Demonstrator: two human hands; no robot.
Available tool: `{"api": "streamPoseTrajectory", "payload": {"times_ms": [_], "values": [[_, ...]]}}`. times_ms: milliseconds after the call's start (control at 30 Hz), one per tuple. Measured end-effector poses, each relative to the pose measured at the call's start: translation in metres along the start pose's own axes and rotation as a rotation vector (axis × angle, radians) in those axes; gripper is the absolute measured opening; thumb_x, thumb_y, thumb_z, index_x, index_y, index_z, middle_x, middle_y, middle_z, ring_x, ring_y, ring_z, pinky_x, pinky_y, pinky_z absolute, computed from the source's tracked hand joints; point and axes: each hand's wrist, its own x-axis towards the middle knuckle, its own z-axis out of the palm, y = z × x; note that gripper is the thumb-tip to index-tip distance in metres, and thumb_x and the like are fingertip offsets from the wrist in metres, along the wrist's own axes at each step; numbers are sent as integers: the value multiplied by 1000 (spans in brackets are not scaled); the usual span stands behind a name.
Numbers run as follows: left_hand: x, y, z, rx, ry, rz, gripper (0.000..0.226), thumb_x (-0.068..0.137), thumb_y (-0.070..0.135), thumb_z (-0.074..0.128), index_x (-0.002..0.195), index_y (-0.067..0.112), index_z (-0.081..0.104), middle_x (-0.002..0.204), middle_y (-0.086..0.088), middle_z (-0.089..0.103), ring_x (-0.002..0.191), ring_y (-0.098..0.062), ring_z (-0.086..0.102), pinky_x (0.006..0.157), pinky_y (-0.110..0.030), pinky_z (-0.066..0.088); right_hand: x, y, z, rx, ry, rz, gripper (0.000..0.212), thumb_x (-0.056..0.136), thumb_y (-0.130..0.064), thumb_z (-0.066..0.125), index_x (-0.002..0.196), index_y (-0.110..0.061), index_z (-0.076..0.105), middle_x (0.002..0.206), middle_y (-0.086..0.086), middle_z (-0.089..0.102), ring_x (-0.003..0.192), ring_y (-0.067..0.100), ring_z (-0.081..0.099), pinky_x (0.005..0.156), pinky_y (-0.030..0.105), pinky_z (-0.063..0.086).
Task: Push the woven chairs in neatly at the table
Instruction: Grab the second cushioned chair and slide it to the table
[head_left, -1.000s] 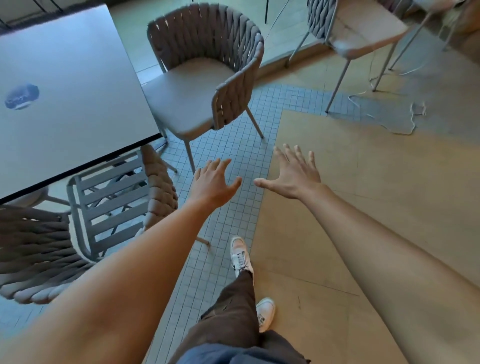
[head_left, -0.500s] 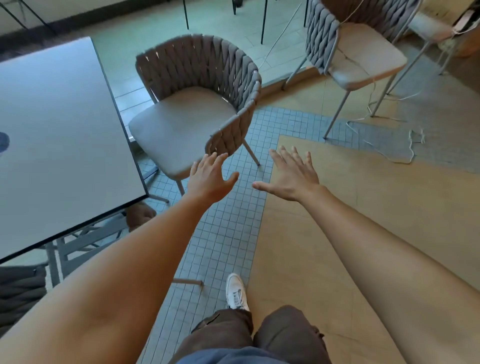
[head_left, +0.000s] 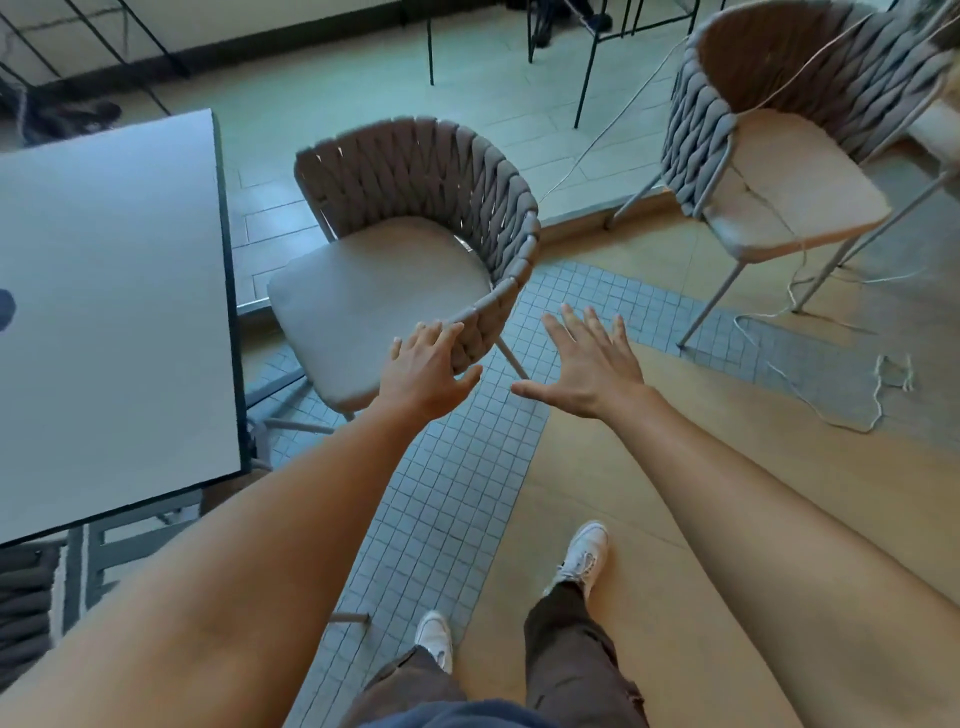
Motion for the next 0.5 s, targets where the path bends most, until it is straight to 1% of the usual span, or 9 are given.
{"api": "streamPoseTrajectory", "payload": {"times_ms": [133,267,300,333,400,433,500], "values": [[26,22,4,-11,23,-84,68,93,58,54,152,30,36,151,-6,45,139,-26,40,119,-50,27,36,32,-17,-6,-27,-90,118,73,-96,37,162,-28,1,170,5,-1,155,29,-6,121,58,-8],[56,47,12,-27,52,-143,69,91,59,55,150,26,39,148,-7,48,137,-28,42,118,-51,31,71,62,-34,-99,-39,-208,117,74,-95,35,162,-26,0,170,7,-2,155,32,-5,121,58,-8],[62,52,15,-15,55,-142,69,91,60,55,149,26,40,148,-7,48,137,-28,42,119,-51,29,79,68,-37,-108,-41,-230,116,75,-95,35,162,-26,0,170,7,-2,155,31,-5,121,58,-8],[67,56,19,2,54,-142,69,91,60,54,149,25,39,149,-8,48,140,-29,38,121,-51,24,88,73,-40,-110,-46,-248,116,75,-95,36,162,-26,0,170,7,-3,155,31,-6,121,58,-8],[79,61,24,30,57,-161,70,93,60,52,151,24,38,155,-7,43,150,-30,26,125,-50,9,108,80,-44,-118,-63,-278,116,76,-94,36,162,-26,-3,170,7,-4,155,30,-7,121,58,-9],[85,62,26,32,59,-178,70,93,60,52,152,24,37,157,-7,40,152,-30,20,126,-49,4,117,83,-46,-129,-69,-296,116,76,-94,36,162,-27,-4,170,7,-5,155,30,-8,121,58,-9],[97,63,29,17,51,-206,71,93,61,51,153,24,35,160,-6,36,154,-29,16,126,-49,1,136,87,-47,-135,-78,-326,116,76,-94,36,162,-28,-5,170,7,-4,155,29,-8,121,58,-8]]}}
